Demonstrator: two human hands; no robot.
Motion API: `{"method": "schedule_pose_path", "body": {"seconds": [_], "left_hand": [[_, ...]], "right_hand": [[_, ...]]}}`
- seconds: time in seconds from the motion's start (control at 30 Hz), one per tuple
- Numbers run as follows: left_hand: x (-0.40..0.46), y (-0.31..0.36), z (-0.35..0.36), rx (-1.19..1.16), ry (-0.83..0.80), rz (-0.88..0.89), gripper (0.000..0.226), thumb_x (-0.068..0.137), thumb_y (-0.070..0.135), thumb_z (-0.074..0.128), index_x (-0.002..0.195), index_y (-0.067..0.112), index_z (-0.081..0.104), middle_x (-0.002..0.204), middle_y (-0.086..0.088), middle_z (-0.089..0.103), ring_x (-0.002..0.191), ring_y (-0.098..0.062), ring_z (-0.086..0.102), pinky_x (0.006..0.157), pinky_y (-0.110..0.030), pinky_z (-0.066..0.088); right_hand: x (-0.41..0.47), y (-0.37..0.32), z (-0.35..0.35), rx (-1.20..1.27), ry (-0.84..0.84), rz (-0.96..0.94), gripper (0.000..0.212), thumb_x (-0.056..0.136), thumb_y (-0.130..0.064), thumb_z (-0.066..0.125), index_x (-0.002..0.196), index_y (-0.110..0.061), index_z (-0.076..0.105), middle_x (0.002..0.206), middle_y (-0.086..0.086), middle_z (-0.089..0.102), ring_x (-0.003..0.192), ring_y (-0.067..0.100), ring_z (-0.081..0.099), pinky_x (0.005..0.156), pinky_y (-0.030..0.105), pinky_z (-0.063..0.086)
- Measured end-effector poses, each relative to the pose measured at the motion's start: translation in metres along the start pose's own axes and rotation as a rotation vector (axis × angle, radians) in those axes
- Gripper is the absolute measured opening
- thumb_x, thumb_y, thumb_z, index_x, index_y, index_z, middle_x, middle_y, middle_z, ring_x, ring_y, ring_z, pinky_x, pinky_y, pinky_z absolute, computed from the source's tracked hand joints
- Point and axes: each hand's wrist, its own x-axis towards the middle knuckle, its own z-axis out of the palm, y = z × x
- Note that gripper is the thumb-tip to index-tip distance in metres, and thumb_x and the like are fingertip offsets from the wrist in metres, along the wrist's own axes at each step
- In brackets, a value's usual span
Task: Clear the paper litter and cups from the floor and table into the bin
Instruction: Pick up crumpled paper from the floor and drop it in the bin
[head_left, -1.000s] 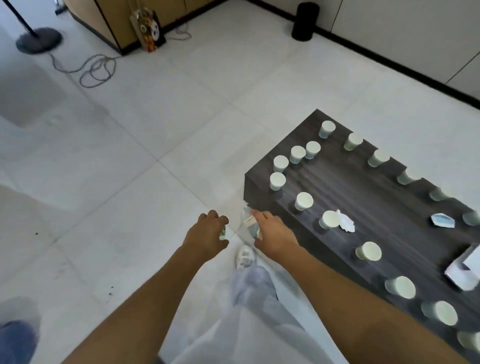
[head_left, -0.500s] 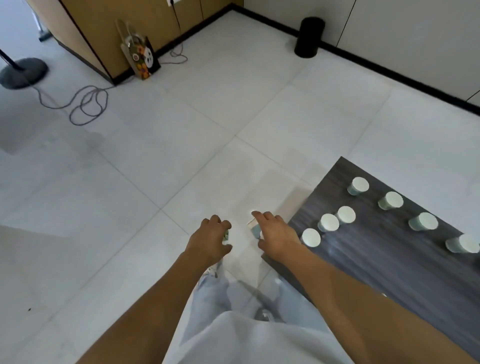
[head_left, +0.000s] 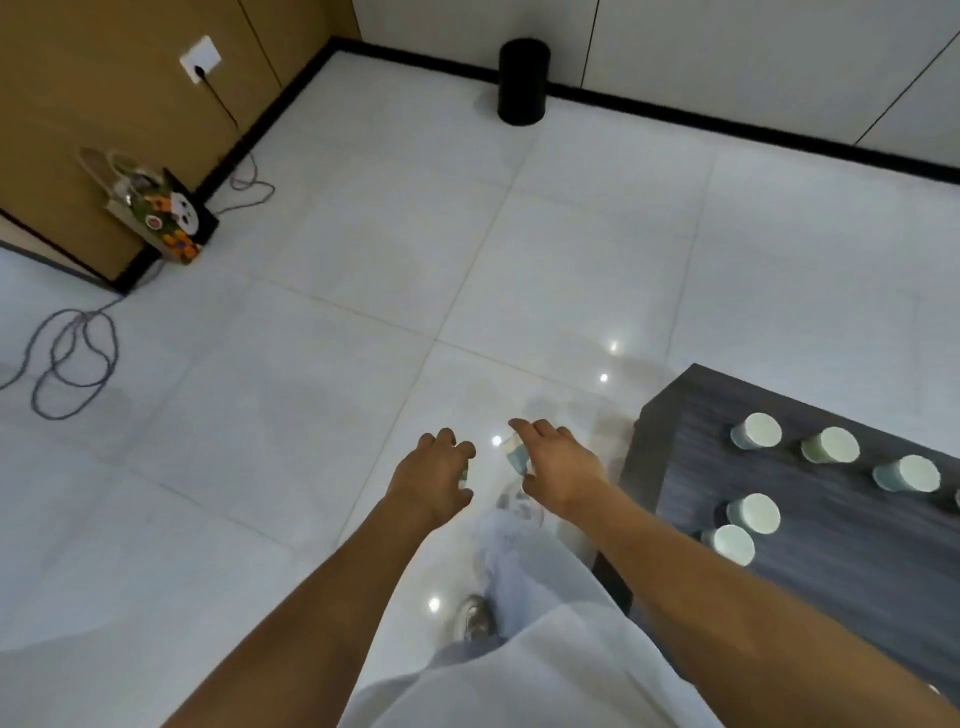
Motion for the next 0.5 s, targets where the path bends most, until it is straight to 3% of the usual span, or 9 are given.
{"method": "schedule_pose_path", "body": {"seconds": [0.23,0.5], "left_hand": [[0.171,-0.018,-0.088,0.029,-0.037,0.07,0.049,0.087,0.031,0.061,0.132,0.021,0.046,0.128,-0.003,0.043,0.117,-0.022,0.042,0.082,-0.032,0.047],[0.348,-0.037,-0.21,-0.017,-0.004,0.084,0.046,0.085,0.032,0.062,0.128,0.022,0.048,0.126,-0.001,0.044,0.116,-0.021,0.041,0.08,-0.031,0.045]], "right_hand": [[0.155,0.042,-0.095,0.013,0.027,0.064,0.074,0.087,-0.015,0.061,0.149,-0.025,0.022,0.14,0.003,0.042,0.122,0.026,0.045,0.092,0.04,0.051],[0.317,0.074,-0.23,0.036,0.056,0.092,0.075,0.085,-0.013,0.06,0.148,-0.026,0.024,0.136,0.001,0.044,0.118,0.026,0.044,0.084,0.039,0.051]]}}
